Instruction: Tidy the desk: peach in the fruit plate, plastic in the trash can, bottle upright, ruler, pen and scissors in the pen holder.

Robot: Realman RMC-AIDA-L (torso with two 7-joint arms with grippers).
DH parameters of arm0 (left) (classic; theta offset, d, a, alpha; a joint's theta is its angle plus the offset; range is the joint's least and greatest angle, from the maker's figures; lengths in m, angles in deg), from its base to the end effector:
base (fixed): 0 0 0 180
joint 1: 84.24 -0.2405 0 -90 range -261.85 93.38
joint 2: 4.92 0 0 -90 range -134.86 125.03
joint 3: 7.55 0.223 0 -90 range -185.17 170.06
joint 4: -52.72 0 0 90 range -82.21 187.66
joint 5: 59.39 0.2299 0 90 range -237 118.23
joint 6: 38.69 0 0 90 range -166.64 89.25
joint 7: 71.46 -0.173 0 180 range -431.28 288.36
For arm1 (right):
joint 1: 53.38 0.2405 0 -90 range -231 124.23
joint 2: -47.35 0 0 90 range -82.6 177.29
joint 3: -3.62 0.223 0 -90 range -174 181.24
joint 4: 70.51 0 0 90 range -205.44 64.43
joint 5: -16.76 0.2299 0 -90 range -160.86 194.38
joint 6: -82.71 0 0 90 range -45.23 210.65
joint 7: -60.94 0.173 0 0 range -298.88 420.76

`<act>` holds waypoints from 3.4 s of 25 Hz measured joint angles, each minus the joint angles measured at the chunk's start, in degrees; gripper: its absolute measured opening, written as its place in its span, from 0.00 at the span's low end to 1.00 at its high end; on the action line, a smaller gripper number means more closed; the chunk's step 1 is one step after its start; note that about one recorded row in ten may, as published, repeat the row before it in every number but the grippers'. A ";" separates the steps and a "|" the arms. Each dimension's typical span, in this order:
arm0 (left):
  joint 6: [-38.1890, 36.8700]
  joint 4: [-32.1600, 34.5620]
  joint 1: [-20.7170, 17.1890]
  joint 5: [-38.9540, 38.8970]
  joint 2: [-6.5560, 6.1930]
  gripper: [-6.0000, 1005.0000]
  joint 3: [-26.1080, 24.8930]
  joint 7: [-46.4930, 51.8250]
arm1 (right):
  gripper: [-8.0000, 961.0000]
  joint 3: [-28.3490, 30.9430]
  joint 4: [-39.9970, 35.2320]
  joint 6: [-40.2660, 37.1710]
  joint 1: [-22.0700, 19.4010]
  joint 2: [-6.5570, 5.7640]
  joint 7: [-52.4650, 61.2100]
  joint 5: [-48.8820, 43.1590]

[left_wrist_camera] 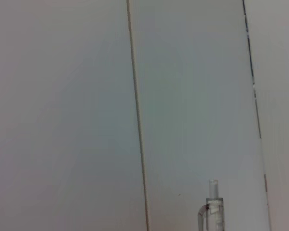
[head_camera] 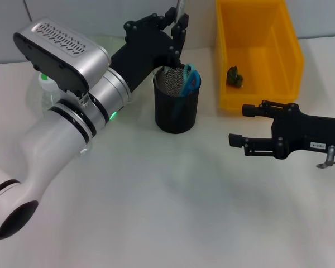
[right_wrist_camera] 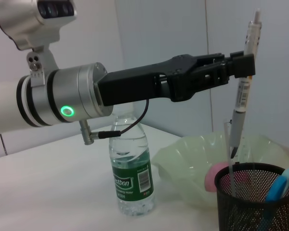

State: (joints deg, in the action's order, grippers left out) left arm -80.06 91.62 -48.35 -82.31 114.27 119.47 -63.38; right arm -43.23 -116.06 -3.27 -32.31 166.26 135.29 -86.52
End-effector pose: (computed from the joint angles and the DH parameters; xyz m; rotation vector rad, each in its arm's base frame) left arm -0.0899 0.4016 -0.1033 -2.1165 -0.2512 -0.9291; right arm 0.2539 0.3343 0.0166 -2.5859 0.4885 0.6929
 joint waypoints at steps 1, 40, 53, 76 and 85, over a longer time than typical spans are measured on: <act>-0.09 -0.22 0.06 0.00 0.00 0.22 -0.07 0.59 | 0.87 -0.01 0.08 0.09 0.06 0.00 0.00 0.00; -4.85 -6.37 2.71 2.31 -0.01 0.23 1.49 8.67 | 0.87 -0.17 2.43 0.38 3.89 0.10 0.42 -1.49; -5.41 -0.45 -1.94 13.04 -1.08 0.67 -0.87 12.17 | 0.87 -0.17 2.27 -0.02 4.01 0.09 0.47 -1.50; -24.43 11.23 -31.99 64.92 -5.39 0.79 -22.17 37.98 | 0.87 13.25 2.66 -15.30 0.57 -2.20 -3.69 -0.80; -36.01 -6.64 -24.37 70.57 -4.61 0.79 -27.29 38.62 | 0.87 12.36 6.25 -16.96 0.78 -1.95 -4.74 -7.51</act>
State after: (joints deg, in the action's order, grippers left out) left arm -116.08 84.98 -72.72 -11.74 109.66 92.19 -24.76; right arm -30.87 -109.81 -20.24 -31.53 164.30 130.55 -94.03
